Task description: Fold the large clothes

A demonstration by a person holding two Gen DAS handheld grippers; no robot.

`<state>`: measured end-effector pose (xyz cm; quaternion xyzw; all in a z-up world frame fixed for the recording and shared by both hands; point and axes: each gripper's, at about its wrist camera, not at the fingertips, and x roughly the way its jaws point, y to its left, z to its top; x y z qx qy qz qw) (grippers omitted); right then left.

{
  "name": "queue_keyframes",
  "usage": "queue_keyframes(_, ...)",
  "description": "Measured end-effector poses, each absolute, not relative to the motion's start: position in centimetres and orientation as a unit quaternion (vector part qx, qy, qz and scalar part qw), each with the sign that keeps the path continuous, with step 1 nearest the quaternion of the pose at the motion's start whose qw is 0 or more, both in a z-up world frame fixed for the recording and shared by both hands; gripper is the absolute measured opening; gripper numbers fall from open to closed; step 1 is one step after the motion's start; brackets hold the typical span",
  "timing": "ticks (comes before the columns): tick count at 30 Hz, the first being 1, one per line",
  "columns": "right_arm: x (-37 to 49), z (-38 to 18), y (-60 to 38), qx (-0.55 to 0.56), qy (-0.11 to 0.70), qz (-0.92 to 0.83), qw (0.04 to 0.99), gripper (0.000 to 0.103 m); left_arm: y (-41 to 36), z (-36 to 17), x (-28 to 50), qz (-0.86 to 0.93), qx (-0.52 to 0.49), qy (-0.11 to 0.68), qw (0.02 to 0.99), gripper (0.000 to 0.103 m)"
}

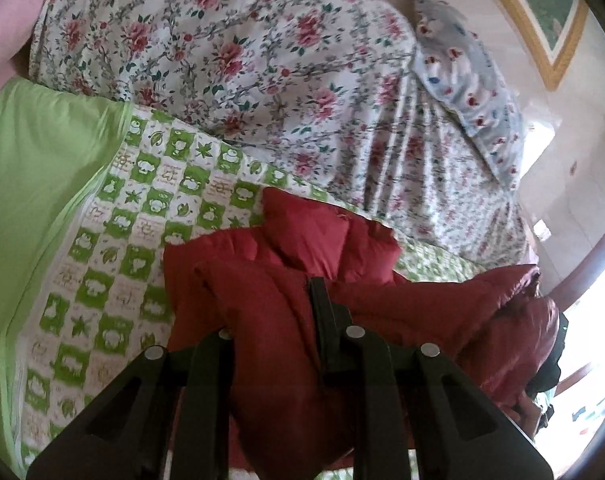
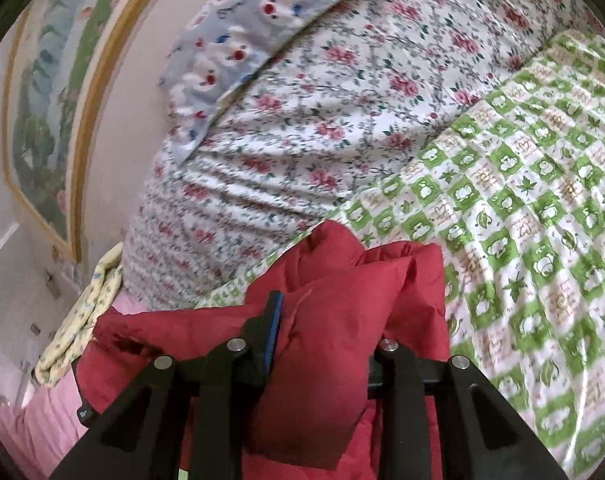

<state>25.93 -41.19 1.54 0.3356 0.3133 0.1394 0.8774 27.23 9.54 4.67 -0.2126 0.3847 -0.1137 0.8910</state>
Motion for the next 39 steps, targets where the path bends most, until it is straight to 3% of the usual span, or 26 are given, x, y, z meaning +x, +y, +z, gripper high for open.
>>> queue_keyframes(29, 38.1, -7.4, -41.7, 0.354, 0.368, 0.048, 0.858, 0.032, 10.9, -4.6, 40.7, -0.093, -0.267, 0.455, 0.844, 0.02)
queue_keyframes(39, 39.9, -8.6, -41.0, 0.331, 0.382, 0.024, 0.863, 0.032, 11.3, 2.0, 35.0, -0.098, -0.229, 0.401, 0.882, 0.028)
